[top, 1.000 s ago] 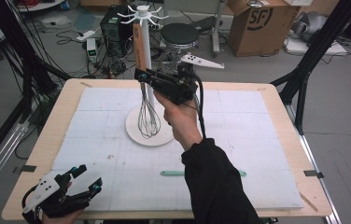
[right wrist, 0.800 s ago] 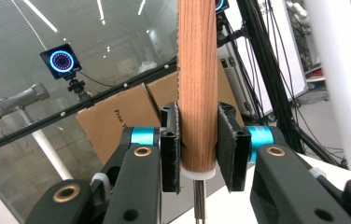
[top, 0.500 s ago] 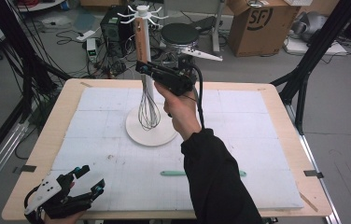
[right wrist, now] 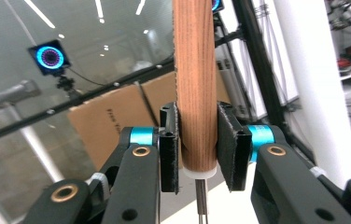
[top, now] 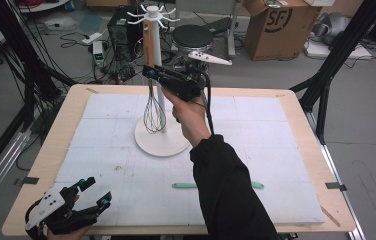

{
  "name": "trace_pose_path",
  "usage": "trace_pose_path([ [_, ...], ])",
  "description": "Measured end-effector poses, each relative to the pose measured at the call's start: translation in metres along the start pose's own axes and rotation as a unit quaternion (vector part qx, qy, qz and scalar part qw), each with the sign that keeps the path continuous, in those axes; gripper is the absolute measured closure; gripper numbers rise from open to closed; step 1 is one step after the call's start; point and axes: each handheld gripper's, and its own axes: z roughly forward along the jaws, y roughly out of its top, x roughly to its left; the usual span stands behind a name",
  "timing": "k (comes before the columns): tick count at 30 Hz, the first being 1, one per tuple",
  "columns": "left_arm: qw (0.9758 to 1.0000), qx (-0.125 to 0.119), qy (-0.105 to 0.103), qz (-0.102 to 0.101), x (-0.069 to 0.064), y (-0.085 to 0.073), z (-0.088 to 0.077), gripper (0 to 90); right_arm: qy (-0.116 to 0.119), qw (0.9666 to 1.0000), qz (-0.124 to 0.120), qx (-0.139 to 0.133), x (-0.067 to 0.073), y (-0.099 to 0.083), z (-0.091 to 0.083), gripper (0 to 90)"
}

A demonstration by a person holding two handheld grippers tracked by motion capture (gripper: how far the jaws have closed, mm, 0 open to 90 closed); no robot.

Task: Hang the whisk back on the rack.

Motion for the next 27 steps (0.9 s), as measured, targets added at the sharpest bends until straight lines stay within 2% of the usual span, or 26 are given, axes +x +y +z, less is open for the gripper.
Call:
trace_pose_path([
  [6,1.0000,-0.001,0.000,0.001,-0.001,0.000,0.000,24.3,-0.010,0.9997,-0.021,0.008,0.003,-0.003,0.004,71.9],
  [8,1.0000,-0.001,0.000,0.000,-0.002,0.000,0.000,24.3,-0.005,0.9998,-0.019,0.008,0.003,-0.004,0.005,71.8],
  [11,1.0000,-0.001,0.000,0.001,-0.002,0.000,0.000,24.3,-0.012,0.9997,-0.017,0.007,0.003,-0.004,0.005,69.4],
  [12,1.0000,-0.001,0.000,0.000,-0.002,0.000,0.000,24.3,-0.016,0.9997,-0.013,0.008,0.002,-0.004,0.005,61.9],
  [13,1.0000,-0.001,0.000,0.001,-0.002,0.000,0.000,24.3,-0.022,0.9997,0.009,0.005,-0.002,-0.005,0.004,48.8],
  [14,1.0000,-0.001,0.002,0.001,-0.002,0.000,0.000,24.3,-0.022,0.9997,0.009,0.005,-0.002,-0.005,0.004,48.8],
  [15,1.0000,-0.001,0.002,-0.001,-0.002,0.000,0.000,23.4,-0.031,0.9991,0.030,-0.001,-0.006,-0.007,0.002,43.7],
  [16,1.0000,-0.001,0.002,0.000,-0.002,0.000,0.000,23.4,-0.031,0.9991,0.030,-0.001,-0.006,-0.007,0.002,43.7],
  [19,1.0000,-0.003,0.002,0.002,-0.002,0.001,-0.001,23.6,-0.056,0.9981,0.027,-0.008,-0.009,-0.009,-0.006,38.7],
  [22,1.0000,-0.002,0.001,0.002,-0.002,0.000,-0.001,23.5,-0.065,0.9973,0.023,-0.027,-0.008,-0.012,-0.018,38.6],
  [27,1.0000,0.001,0.002,0.004,-0.003,0.000,0.001,23.5,-0.077,0.9964,0.009,-0.036,-0.006,-0.014,-0.041,35.6],
])
